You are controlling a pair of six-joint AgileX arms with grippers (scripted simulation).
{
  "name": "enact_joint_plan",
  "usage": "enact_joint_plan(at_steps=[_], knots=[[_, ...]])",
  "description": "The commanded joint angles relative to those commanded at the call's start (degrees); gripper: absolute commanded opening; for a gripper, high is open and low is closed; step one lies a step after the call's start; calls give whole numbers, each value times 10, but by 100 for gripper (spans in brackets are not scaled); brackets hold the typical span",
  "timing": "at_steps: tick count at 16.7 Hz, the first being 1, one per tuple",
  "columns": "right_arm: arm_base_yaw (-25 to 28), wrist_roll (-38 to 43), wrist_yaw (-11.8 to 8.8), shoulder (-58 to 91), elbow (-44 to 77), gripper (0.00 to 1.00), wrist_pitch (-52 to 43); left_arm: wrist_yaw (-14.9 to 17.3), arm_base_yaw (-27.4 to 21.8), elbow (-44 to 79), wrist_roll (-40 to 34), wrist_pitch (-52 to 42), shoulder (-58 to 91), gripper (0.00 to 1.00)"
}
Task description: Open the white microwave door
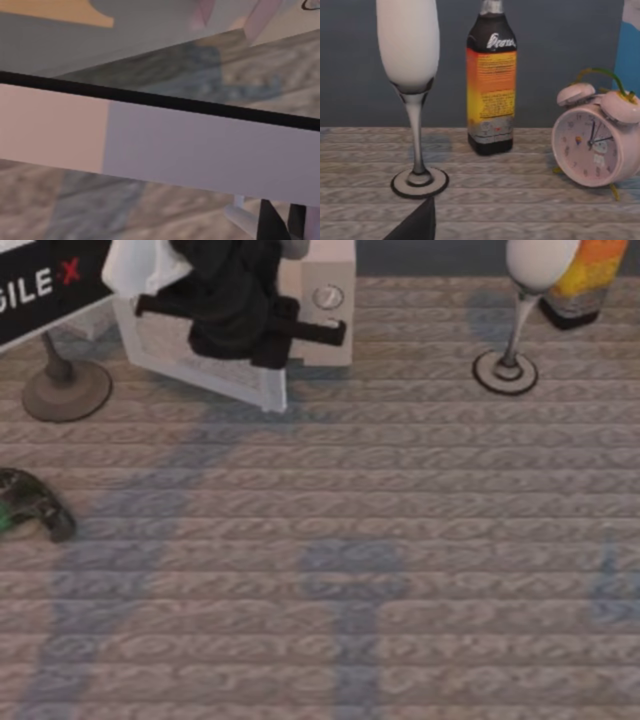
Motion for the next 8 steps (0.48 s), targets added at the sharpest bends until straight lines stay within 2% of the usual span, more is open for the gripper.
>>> enact_joint_plan(at_steps=[8], knots=[[0,0,0,0,0,100,0,3,-4,-2,-2,0,2,0]])
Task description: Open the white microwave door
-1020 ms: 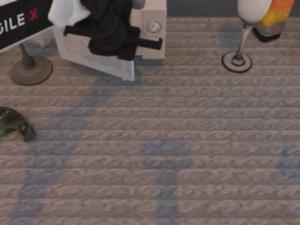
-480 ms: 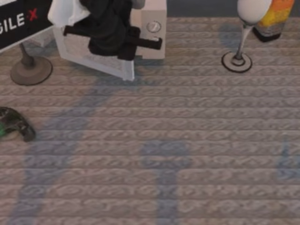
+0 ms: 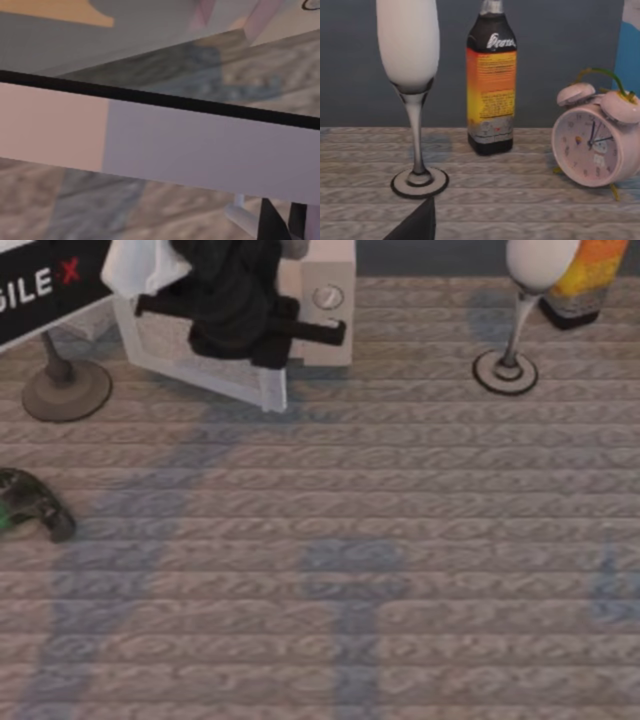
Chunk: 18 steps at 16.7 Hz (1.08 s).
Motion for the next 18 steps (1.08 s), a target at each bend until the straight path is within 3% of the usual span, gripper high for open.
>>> enact_joint_plan(at_steps=[9,18], knots=[[0,0,0,0,0,100,0,38,22,-63,74,22,-48,0],[0,0,0,0,0,100,0,38,22,-63,74,23,-49,0]])
